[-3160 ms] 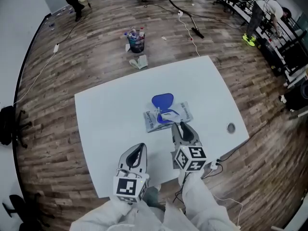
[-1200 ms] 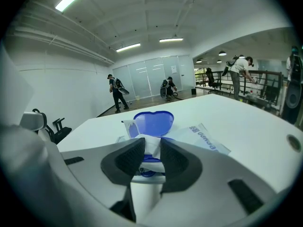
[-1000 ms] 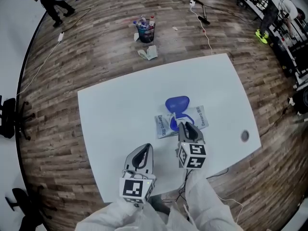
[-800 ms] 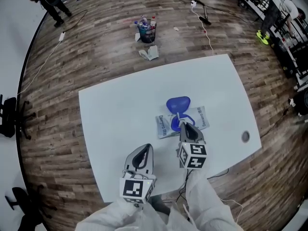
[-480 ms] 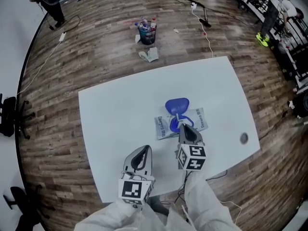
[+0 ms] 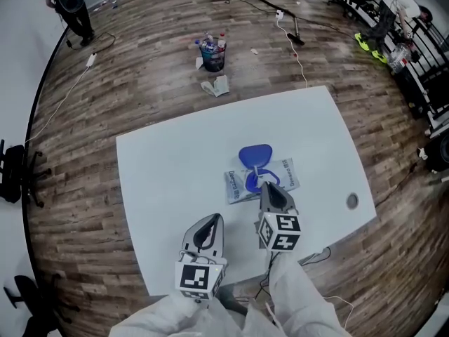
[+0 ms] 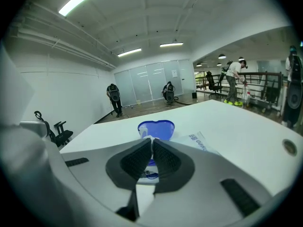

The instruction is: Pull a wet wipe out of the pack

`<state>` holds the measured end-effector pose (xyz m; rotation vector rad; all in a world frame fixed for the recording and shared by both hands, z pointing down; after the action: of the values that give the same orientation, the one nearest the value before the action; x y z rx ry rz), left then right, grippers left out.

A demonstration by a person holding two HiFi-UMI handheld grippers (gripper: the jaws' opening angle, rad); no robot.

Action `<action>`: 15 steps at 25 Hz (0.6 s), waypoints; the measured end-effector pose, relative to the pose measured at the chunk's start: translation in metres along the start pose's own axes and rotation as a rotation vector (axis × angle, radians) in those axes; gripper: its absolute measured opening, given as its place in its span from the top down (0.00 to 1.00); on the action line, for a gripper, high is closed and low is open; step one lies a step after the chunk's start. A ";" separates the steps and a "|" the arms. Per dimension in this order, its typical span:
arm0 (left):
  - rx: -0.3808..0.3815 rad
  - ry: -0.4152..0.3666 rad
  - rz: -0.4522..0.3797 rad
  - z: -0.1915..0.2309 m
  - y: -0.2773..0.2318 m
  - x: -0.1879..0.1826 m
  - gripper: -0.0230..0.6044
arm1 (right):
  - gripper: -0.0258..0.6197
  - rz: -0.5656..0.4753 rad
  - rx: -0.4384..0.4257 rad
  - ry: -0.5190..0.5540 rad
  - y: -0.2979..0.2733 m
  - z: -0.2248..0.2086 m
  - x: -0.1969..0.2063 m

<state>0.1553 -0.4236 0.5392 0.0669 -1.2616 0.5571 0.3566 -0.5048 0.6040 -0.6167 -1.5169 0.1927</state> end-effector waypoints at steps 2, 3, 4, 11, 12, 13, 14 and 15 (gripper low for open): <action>-0.002 0.001 -0.002 -0.001 0.003 0.000 0.95 | 0.93 -0.009 0.002 0.000 0.003 0.002 -0.002; -0.001 0.000 -0.004 -0.001 0.004 0.000 0.95 | 0.93 -0.015 0.003 0.000 0.004 0.002 -0.002; 0.001 -0.002 -0.006 -0.002 0.005 -0.001 0.95 | 0.93 -0.021 0.003 -0.001 0.006 0.002 -0.003; 0.017 -0.023 -0.037 -0.009 0.008 -0.011 0.95 | 0.93 -0.081 0.000 0.002 0.019 0.002 -0.021; 0.019 -0.025 -0.042 -0.011 0.009 -0.013 0.95 | 0.93 -0.089 0.001 0.003 0.021 0.002 -0.024; 0.022 -0.027 -0.047 -0.012 0.009 -0.014 0.95 | 0.93 -0.096 0.003 0.004 0.024 0.002 -0.027; 0.024 -0.028 -0.051 -0.013 0.009 -0.016 0.95 | 0.93 -0.101 0.005 0.007 0.026 0.002 -0.030; 0.026 -0.030 -0.056 -0.015 0.010 -0.018 0.95 | 0.93 -0.107 0.006 0.009 0.028 0.001 -0.032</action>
<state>0.1608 -0.4163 0.5159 0.1328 -1.2781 0.5259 0.3603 -0.4964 0.5621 -0.5294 -1.5352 0.1125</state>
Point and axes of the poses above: the fingertips, and each gripper's own axes: y backward along the fingers, z to its left, x out of its underside, the point moved 9 cm from there along y, backward along the fingers, and after that the axes turned 7 degrees about y, right-handed, at the moved point
